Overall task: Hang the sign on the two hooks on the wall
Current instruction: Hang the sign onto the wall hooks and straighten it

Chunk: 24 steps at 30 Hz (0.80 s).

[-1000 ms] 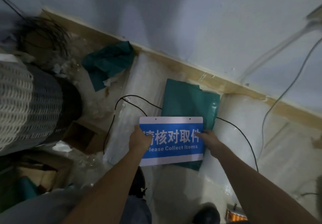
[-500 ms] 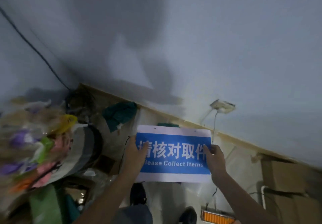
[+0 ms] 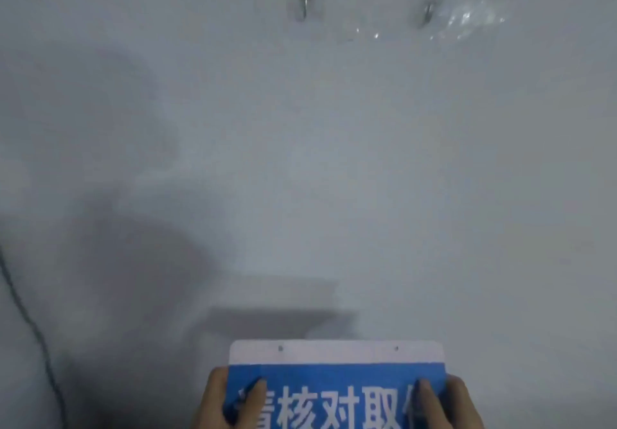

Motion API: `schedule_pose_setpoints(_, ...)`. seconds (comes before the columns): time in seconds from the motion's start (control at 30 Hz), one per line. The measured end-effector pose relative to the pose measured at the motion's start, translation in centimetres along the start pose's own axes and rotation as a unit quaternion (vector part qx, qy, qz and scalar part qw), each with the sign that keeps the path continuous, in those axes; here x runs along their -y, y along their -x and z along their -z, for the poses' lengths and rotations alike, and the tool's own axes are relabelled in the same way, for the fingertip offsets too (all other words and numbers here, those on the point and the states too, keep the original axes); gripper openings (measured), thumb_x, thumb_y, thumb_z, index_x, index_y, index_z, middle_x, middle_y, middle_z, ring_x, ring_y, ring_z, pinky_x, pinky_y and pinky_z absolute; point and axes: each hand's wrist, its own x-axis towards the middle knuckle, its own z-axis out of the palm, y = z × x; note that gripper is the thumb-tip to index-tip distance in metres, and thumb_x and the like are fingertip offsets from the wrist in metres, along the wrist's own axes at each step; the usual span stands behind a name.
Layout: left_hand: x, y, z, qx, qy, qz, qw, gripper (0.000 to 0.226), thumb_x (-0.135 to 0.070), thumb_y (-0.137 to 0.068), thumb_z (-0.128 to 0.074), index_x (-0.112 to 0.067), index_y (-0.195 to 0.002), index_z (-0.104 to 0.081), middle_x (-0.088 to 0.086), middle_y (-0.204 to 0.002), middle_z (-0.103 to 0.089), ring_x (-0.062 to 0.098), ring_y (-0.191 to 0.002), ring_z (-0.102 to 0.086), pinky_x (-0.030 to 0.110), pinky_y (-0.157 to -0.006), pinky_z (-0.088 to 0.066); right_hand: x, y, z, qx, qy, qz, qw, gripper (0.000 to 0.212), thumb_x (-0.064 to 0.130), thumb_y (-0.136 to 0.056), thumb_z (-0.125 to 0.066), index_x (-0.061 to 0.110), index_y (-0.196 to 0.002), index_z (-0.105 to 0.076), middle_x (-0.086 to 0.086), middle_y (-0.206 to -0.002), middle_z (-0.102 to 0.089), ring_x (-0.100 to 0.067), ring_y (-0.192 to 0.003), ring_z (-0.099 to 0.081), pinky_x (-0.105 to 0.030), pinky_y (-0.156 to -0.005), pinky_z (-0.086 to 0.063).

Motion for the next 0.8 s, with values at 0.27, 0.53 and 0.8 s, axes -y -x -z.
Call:
schedule_pose_setpoints(0.27,-18.7,-5.2,-1.4,-0.032,0.043,-0.229,0.972,0.03,-0.029,-0.085,-0.077,-0.041,-0.103,-0.056,-0.03,-0.089,-0.072,-0.003,-0.073,-0.072,0.023,-0.064,-0.056,17.0,-8.0,5.3,-0.076,-0.085,0.098,0.989,0.029,0.038,-0.088,-0.073,0.015,-0.085,-0.055,-0.004,-0.07,-0.065,-0.018,-0.065,-0.062,-0.033,-0.058,-0.044)
schedule_pose_setpoints(0.53,-32.8,-12.4,-1.4,-0.033,0.068,-0.292,0.953,0.045,-0.039,-0.091,-0.069,-0.03,-0.13,-0.048,-0.015,-0.091,-0.071,0.012,-0.075,-0.072,0.025,-0.055,-0.057,29.9,-16.2,4.8,-0.115,-0.094,0.183,0.972,0.042,0.043,-0.092,-0.063,0.028,-0.128,-0.046,0.014,-0.08,-0.063,-0.004,-0.072,-0.063,-0.03,-0.061,-0.048)
schedule_pose_setpoints(0.8,-39.6,-19.0,-2.1,-0.035,0.047,-0.261,0.963,0.046,-0.053,-0.088,-0.064,-0.018,-0.112,-0.048,0.003,-0.097,-0.071,0.018,-0.077,-0.071,0.035,-0.059,-0.057,35.2,-22.1,2.4,-0.14,-0.078,0.152,0.975,0.046,0.049,-0.086,-0.063,0.023,-0.122,-0.049,0.004,-0.091,-0.064,-0.023,-0.083,-0.064,-0.037,-0.07,-0.048)
